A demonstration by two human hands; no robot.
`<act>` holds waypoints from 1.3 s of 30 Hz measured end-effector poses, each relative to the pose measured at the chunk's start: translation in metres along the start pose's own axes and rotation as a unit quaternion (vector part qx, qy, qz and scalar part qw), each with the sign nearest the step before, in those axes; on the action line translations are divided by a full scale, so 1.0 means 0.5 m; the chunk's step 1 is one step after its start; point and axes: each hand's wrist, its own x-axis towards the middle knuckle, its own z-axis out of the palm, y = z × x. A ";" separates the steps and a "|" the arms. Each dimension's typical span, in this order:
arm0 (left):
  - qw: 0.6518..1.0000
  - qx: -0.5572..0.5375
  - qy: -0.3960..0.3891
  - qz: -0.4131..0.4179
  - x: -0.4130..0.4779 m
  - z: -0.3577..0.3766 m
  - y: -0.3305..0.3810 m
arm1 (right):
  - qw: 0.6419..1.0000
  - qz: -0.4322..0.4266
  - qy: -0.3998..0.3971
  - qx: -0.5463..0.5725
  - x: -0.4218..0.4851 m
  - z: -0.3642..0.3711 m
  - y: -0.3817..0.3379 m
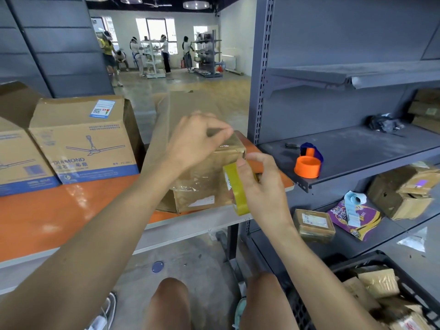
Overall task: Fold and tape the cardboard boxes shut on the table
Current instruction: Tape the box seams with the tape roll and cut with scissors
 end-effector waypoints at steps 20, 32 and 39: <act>0.969 0.192 -0.139 0.064 -0.029 0.023 -0.010 | 0.986 0.122 -0.096 0.062 -0.005 0.002 0.015; 0.885 -0.326 0.025 -0.331 -0.188 0.112 0.058 | 0.996 0.089 -0.025 -0.018 0.032 -0.052 0.064; 0.848 -0.386 0.113 -0.345 -0.172 0.139 0.090 | 0.905 0.002 -0.134 -0.405 0.163 -0.096 0.165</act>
